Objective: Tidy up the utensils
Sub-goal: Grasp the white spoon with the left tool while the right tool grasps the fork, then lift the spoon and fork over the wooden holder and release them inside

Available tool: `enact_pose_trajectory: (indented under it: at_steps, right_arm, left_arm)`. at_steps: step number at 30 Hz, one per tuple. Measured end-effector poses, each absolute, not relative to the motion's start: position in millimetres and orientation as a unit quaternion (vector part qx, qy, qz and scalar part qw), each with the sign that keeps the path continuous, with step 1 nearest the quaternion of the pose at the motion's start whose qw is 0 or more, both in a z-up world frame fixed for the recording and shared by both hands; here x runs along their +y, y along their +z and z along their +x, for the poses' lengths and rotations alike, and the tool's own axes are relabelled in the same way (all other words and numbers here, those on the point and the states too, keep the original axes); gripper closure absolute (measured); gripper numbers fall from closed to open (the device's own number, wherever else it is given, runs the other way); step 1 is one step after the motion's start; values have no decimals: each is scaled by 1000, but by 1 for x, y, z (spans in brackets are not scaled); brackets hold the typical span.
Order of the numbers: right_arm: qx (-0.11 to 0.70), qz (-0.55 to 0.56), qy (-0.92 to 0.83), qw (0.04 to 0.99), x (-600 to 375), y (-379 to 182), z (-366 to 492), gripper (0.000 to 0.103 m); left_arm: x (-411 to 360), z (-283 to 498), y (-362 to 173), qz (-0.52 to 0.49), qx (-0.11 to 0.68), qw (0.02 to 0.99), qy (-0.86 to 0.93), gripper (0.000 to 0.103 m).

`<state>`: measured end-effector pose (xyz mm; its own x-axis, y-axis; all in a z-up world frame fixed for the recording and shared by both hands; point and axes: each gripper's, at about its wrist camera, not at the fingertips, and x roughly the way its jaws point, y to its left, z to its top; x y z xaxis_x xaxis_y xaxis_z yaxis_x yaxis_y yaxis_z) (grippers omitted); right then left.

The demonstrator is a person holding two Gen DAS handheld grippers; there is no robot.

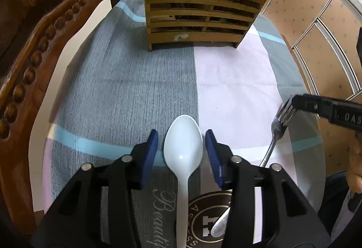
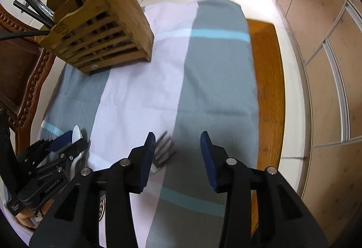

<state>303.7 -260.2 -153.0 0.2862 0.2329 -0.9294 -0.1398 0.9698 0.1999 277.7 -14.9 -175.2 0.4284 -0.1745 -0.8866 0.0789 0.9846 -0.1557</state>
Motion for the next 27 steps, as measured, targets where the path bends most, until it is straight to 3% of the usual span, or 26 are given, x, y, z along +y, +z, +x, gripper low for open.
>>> enact_pose_trajectory:
  at_steps: [5,6,7,9,11,17,27]
  right_arm:
    - [595,35,117,794,-260,-160,296,62]
    - [596,30,117,794,-258,-161,295,62]
    - [595,23,117,795,-256,-162,294,62]
    - [594,14,117,796,-252,-163,293,63]
    - [592,14,127,796,-250,-164,292,87]
    - [551,11,139,823,-245,-141,286,96]
    - [405,-60,119,905,-226,-47,260,101]
  left_arm:
    - [-28,283,-177,-26,530,845,-74,55]
    - [-31,284,-179,-21,531,844,-70,58]
    - [-33,285,-181,-16,534,843,-67,68]
    - [-35,287,-180,-11,530,846,-62,70]
    - [-33,286,-175,-20,522,850,-66,70]
    - [-17,278,-135,-45,463,883,-66,70]
    - [-10,252,-60,-51,357,931,-47,70]
